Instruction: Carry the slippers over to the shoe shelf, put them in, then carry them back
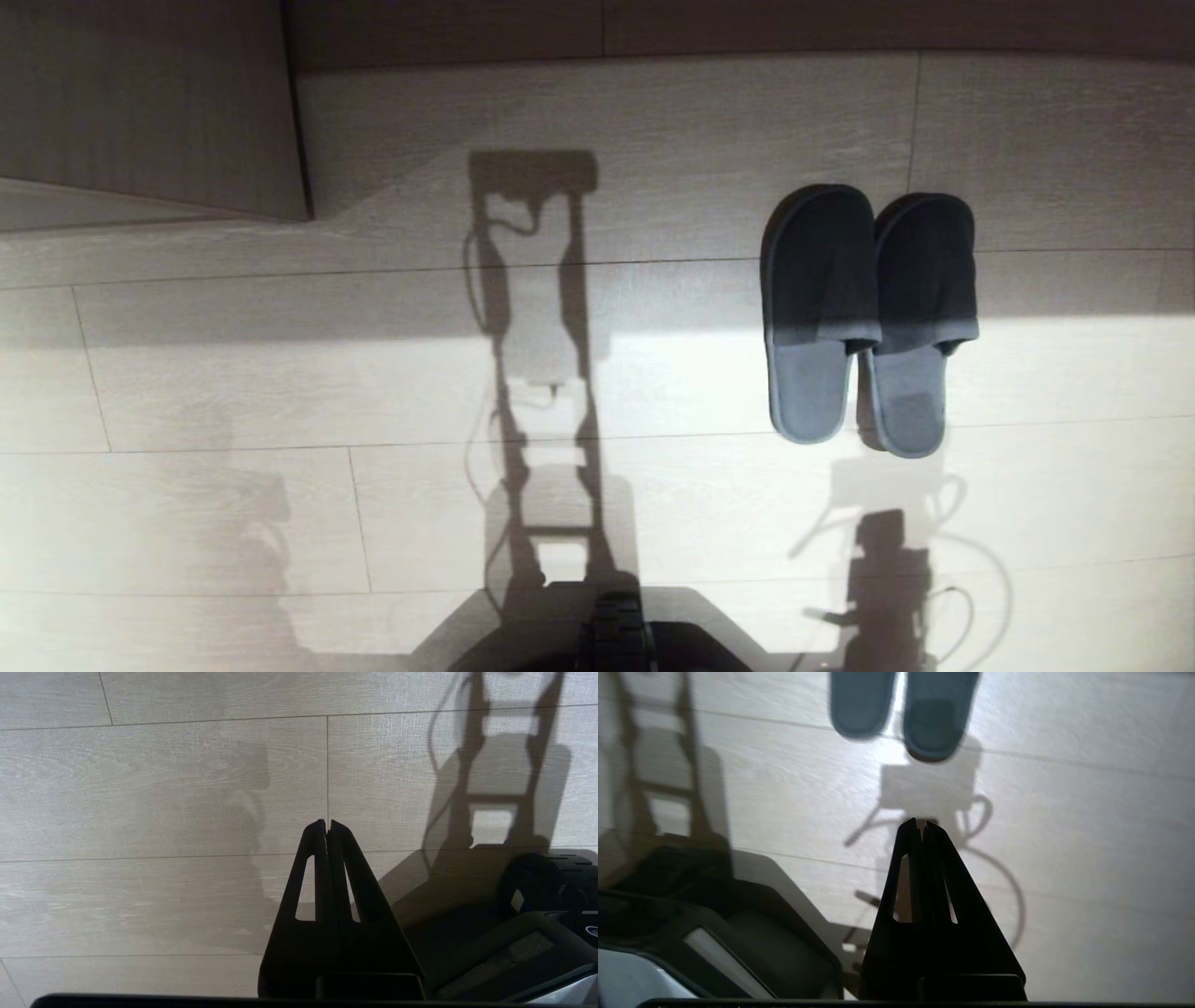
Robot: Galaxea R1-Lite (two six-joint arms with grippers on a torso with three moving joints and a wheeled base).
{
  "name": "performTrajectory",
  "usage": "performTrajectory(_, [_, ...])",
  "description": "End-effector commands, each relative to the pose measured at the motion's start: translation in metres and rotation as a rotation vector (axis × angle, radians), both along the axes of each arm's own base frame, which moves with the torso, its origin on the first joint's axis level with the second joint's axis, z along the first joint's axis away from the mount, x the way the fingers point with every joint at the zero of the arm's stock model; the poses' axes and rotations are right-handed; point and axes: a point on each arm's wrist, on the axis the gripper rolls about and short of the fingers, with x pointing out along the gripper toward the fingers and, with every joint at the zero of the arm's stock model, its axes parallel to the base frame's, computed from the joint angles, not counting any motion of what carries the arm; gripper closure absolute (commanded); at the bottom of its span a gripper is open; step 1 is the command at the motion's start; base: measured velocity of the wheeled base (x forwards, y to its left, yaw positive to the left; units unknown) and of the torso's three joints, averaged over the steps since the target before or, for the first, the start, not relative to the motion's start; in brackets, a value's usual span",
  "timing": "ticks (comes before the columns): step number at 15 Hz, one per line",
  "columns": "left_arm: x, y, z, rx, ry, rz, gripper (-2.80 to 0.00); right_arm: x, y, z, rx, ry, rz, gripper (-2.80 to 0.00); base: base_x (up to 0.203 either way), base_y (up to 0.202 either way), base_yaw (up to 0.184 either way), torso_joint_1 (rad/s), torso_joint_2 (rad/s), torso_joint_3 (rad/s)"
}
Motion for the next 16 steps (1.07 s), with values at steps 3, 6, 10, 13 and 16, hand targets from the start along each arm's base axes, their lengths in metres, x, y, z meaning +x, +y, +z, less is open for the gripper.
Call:
performTrajectory(3, [0.0,0.0,0.0,-0.001,-0.001,0.002,0.0,0.0008,-0.0013,-0.0137,-0.004,0.073,-0.059,0.0,0.0,0.0,0.0,0.0,0.0,0.0])
performTrajectory(6, [0.0,0.0,0.0,-0.007,-0.001,0.001,0.0,0.0008,-0.0012,-0.0137,-0.018,0.072,-0.054,0.0,0.0,0.0,0.0,0.0,0.0,0.0])
performTrajectory(10, [0.0,0.0,0.0,-0.008,-0.001,0.0,0.0,0.0008,-0.0012,-0.0136,-0.02,0.071,-0.053,0.0,0.0,0.0,0.0,0.002,0.0,0.122])
performTrajectory(13, [0.0,0.0,0.0,-0.01,-0.001,0.002,0.0,0.0008,-0.0012,-0.0134,-0.022,0.069,-0.055,0.0,0.0,0.0,0.0,0.0,0.0,0.2])
performTrajectory(16, [0.0,0.0,0.0,-0.008,-0.001,0.0,0.0,0.0008,-0.0012,-0.0134,-0.022,0.069,-0.055,0.0,0.0,0.0,0.0,0.003,0.0,0.205])
